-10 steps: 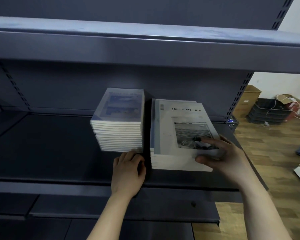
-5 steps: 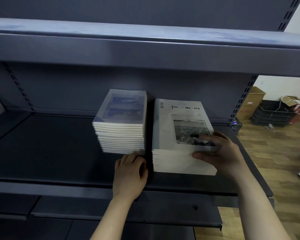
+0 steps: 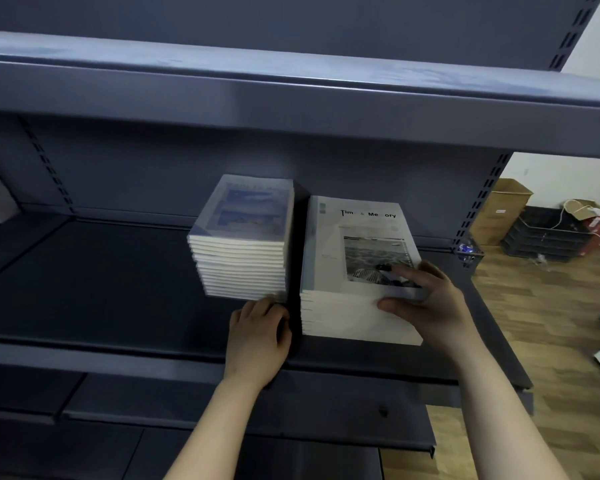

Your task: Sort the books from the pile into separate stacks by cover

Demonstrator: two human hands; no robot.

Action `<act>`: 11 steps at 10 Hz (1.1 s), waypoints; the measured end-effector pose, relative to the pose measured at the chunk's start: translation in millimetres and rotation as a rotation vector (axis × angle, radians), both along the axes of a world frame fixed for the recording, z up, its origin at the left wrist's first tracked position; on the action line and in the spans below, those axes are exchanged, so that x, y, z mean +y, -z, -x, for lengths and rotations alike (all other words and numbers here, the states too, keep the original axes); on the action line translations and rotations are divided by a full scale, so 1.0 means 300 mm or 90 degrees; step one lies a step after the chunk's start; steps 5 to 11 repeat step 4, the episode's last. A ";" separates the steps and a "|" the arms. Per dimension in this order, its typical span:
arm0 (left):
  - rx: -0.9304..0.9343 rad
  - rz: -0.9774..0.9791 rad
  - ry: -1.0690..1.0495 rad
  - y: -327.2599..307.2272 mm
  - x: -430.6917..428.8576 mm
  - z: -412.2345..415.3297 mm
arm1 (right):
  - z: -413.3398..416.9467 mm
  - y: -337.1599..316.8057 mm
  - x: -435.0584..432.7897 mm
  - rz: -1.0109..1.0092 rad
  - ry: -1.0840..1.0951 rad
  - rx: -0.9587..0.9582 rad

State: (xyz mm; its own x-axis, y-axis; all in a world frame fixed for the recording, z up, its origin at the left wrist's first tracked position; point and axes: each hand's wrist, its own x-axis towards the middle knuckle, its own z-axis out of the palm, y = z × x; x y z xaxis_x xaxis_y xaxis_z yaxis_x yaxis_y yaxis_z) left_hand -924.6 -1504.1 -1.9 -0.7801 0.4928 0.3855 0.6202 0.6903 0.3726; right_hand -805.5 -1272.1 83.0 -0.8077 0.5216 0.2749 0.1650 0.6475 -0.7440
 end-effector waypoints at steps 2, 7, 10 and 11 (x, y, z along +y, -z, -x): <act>-0.027 0.007 0.005 -0.049 -0.034 -0.073 | -0.048 0.055 -0.059 -0.211 0.130 0.023; -0.003 -0.025 0.028 -0.085 -0.107 -0.155 | -0.141 0.056 -0.144 -0.209 0.105 0.112; -0.003 -0.025 0.028 -0.085 -0.107 -0.155 | -0.141 0.056 -0.144 -0.209 0.105 0.112; -0.003 -0.025 0.028 -0.085 -0.107 -0.155 | -0.141 0.056 -0.144 -0.209 0.105 0.112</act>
